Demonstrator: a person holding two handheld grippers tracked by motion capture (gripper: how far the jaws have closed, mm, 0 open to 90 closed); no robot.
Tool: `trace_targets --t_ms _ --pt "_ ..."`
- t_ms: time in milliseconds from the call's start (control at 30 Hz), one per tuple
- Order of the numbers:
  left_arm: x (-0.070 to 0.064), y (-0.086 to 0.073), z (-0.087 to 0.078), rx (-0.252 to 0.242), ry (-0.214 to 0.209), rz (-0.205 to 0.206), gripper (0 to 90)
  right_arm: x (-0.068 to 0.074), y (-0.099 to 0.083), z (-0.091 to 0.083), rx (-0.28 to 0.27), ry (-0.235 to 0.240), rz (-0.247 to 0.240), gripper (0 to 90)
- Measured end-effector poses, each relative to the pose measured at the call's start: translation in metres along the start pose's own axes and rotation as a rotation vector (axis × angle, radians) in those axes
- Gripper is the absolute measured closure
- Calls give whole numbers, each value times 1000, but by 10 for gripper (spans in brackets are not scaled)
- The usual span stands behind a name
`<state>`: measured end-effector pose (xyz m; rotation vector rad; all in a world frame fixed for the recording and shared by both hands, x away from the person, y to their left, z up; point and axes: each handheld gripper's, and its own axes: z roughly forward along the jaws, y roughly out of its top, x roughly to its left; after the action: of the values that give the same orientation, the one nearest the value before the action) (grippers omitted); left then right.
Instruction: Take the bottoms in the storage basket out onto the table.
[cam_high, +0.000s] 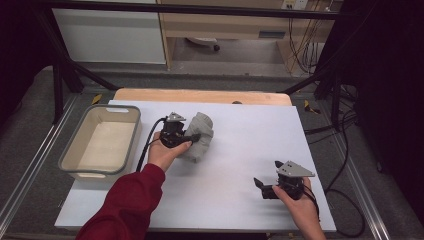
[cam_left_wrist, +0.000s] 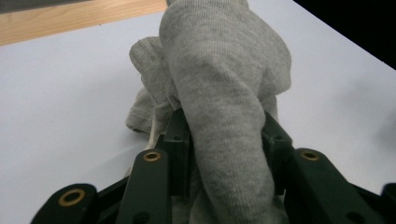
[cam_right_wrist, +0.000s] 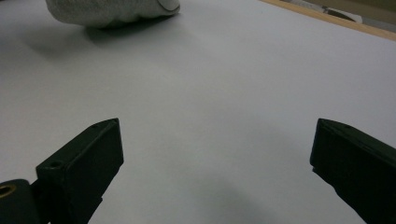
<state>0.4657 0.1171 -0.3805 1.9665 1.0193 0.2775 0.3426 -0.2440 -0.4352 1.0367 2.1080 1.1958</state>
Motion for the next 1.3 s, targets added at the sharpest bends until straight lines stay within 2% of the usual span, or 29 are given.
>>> trace_targets --t_ms 267,633,733,933,1300 --pt "-9 -4 10 35 -13 26 622 0 0 0 -1 1 5 30" --pt "-18 -11 17 65 -33 15 612 -1 0 -1 -2 0 5 28" --pt "-20 -13 21 66 -38 -4 606 -1 0 -1 -3 0 7 25" --pt "-25 -16 26 67 -38 -8 600 0 0 0 -1 2 5 26" --pt "-36 -20 31 60 -41 20 569 0 0 0 -1 2 5 26"
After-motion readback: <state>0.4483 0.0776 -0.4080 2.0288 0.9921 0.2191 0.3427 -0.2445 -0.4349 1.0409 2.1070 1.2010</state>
